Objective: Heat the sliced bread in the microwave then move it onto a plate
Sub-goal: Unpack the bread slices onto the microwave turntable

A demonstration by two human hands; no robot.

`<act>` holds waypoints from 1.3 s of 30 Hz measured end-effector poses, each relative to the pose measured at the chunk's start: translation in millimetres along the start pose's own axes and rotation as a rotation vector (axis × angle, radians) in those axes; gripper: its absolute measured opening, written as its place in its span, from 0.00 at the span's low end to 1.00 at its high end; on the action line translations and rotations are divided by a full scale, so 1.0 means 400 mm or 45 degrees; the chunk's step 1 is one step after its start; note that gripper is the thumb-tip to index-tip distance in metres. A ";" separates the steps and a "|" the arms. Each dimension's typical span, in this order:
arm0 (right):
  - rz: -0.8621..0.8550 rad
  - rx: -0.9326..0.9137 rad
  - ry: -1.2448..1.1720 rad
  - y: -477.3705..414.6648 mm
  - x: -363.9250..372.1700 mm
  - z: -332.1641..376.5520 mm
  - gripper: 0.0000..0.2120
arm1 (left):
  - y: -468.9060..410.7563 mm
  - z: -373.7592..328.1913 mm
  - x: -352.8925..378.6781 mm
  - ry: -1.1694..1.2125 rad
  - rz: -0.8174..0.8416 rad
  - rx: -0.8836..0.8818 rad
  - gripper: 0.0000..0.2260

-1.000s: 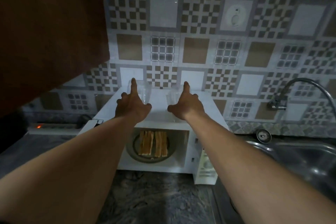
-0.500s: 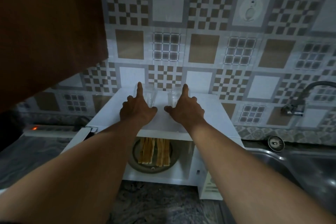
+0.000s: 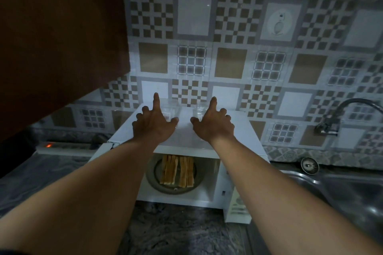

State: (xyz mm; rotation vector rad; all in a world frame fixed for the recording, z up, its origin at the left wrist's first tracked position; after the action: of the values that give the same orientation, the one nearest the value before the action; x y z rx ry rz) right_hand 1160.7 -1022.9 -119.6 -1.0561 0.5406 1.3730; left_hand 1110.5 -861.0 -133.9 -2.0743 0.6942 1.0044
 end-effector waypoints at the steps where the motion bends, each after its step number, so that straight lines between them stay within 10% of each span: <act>1: 0.005 0.000 0.006 0.014 -0.012 0.006 0.43 | 0.009 0.007 -0.017 0.010 -0.002 0.012 0.44; 19: 0.080 -0.036 0.026 0.566 -0.073 0.215 0.30 | 0.309 0.387 -0.314 -0.061 0.324 0.336 0.18; 39: 0.379 -0.125 -0.039 0.976 0.046 0.390 0.22 | 0.474 0.476 -0.400 -0.210 0.393 0.588 0.14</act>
State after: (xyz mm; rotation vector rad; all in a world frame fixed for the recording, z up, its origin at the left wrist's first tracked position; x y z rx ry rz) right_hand 753.0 -932.7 -173.0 -1.0611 0.6317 1.6883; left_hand 804.6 -799.8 -155.9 -1.4970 1.0685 1.0499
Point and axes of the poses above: each hand's wrist, its own y-axis away from the middle knuckle, its own x-axis out of the palm, z = x × y, the point moved 2 cm from there along -y, towards the middle knuckle, and after that the axes turned 7 degrees about -z, right-handed, at the moved point
